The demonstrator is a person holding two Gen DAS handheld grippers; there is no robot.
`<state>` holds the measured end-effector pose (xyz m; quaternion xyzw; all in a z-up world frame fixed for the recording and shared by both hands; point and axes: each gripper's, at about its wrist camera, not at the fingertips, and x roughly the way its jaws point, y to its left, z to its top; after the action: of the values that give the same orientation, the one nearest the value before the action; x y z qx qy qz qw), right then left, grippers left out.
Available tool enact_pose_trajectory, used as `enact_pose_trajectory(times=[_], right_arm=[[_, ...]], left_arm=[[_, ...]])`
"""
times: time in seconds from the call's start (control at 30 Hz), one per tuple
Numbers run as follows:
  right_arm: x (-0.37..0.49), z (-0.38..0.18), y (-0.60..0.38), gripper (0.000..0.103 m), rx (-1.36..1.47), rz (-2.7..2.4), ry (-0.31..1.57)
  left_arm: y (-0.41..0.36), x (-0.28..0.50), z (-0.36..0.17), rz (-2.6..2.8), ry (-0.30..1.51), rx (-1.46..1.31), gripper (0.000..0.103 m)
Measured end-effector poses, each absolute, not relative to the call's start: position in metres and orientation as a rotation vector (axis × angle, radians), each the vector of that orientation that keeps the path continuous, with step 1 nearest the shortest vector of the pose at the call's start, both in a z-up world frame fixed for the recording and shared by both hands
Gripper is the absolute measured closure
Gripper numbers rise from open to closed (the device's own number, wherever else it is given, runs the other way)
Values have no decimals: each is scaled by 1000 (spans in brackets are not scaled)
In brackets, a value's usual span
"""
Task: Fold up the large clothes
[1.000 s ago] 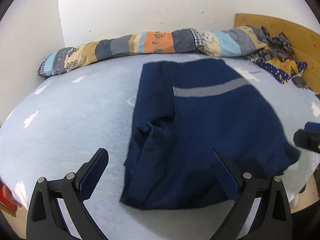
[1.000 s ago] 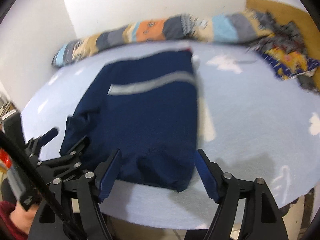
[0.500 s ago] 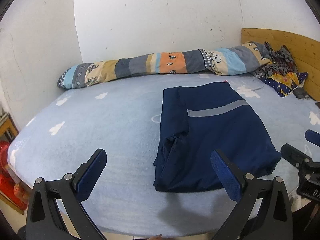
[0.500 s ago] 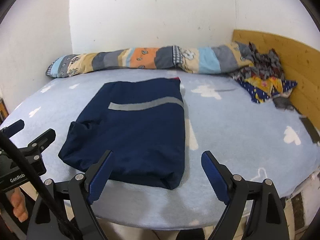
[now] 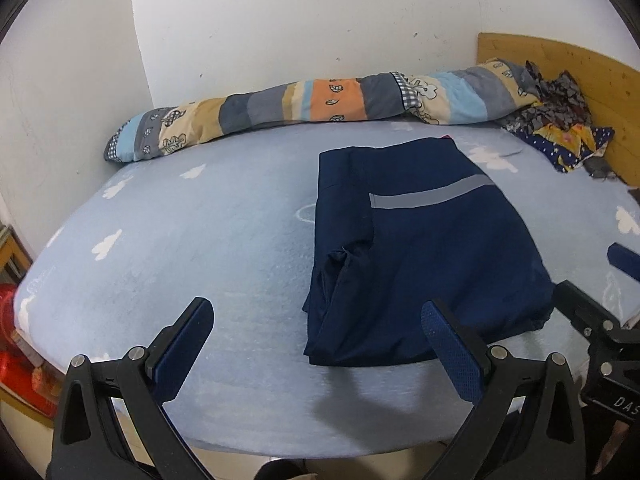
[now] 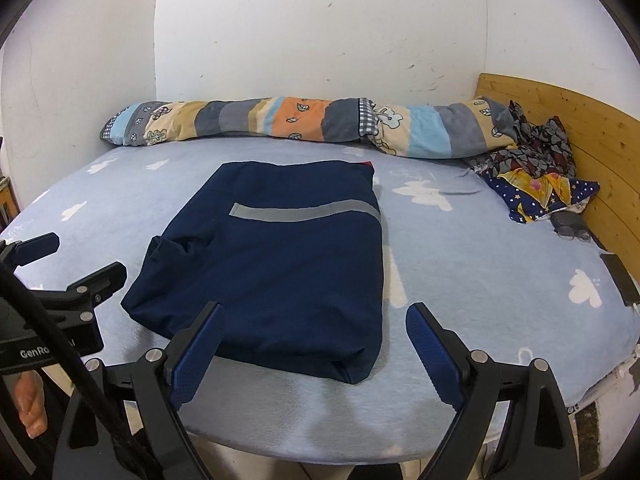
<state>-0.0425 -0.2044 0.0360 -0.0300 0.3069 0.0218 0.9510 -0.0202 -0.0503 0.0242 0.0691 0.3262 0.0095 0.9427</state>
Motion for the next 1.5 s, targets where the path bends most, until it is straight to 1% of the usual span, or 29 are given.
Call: enact_pose_trajectory(times=[0.77, 1.5], right_arm=[[-41, 37, -205, 9, -59, 50, 627], [-43, 38, -203, 9, -65, 44, 621]], left_arm=[[-65, -26, 24, 53, 634, 249, 0], [-64, -29, 26, 56, 623, 259, 0]])
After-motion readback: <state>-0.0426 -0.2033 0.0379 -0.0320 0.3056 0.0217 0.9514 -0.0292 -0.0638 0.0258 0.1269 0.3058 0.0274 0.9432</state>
